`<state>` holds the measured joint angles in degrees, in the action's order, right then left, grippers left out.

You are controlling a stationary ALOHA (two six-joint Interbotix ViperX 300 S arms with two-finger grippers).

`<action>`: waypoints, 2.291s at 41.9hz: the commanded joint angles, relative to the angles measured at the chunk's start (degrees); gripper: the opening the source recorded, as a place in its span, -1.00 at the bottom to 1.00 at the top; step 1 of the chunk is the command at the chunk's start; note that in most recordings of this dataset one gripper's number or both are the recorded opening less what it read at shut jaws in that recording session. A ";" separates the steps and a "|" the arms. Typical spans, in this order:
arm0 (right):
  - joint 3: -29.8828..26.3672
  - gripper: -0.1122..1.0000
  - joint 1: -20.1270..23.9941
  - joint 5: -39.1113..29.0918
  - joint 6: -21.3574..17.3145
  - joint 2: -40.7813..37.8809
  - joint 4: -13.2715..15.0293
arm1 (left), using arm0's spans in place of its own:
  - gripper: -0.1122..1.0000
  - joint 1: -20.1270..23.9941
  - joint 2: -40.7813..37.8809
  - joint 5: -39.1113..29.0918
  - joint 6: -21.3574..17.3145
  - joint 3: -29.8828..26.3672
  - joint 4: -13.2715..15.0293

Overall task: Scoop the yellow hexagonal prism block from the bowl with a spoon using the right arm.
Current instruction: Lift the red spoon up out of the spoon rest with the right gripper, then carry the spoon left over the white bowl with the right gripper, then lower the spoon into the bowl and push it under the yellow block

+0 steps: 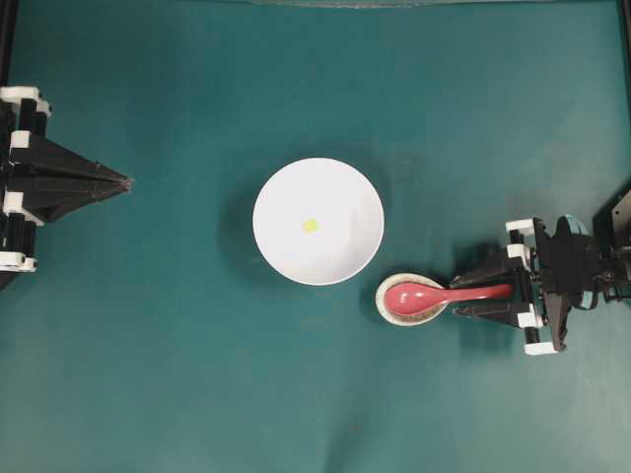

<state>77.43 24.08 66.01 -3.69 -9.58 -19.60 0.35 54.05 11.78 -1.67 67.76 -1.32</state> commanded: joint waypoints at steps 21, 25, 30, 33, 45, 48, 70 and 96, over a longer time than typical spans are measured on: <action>-0.53 -0.36 0.09 0.00 0.09 2.99 -0.26 | -0.79 0.09 -0.53 0.62 0.00 -0.62 -0.18; -0.35 -0.36 0.09 -0.88 0.18 5.45 -0.26 | -0.79 0.09 -0.53 0.70 0.00 -0.62 -0.18; -0.44 -0.36 0.09 -4.22 0.79 9.67 -0.26 | -0.79 0.09 -0.53 0.79 0.09 -0.62 -0.18; -0.62 -0.36 -0.09 -6.94 1.32 12.66 -0.26 | -0.79 0.09 -0.53 1.23 0.09 -0.62 -0.18; -4.13 -0.36 -4.04 -22.94 7.47 26.28 -0.26 | -0.79 0.09 -0.53 1.76 0.09 -0.62 -0.18; -5.80 -0.36 -6.50 -28.56 8.70 28.83 -0.26 | -0.79 0.09 -0.53 1.76 0.18 -0.62 -0.18; -22.68 -0.36 -24.79 -64.34 15.29 32.08 0.97 | -0.79 0.09 -0.44 0.18 0.44 -0.70 -0.18; -42.45 -0.36 -30.94 -91.05 15.38 16.96 2.99 | -0.79 0.09 -0.53 0.09 0.53 -0.62 -0.18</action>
<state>38.32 -6.59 -22.32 11.78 8.26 -17.14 0.35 53.96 11.60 -1.23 67.76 -1.41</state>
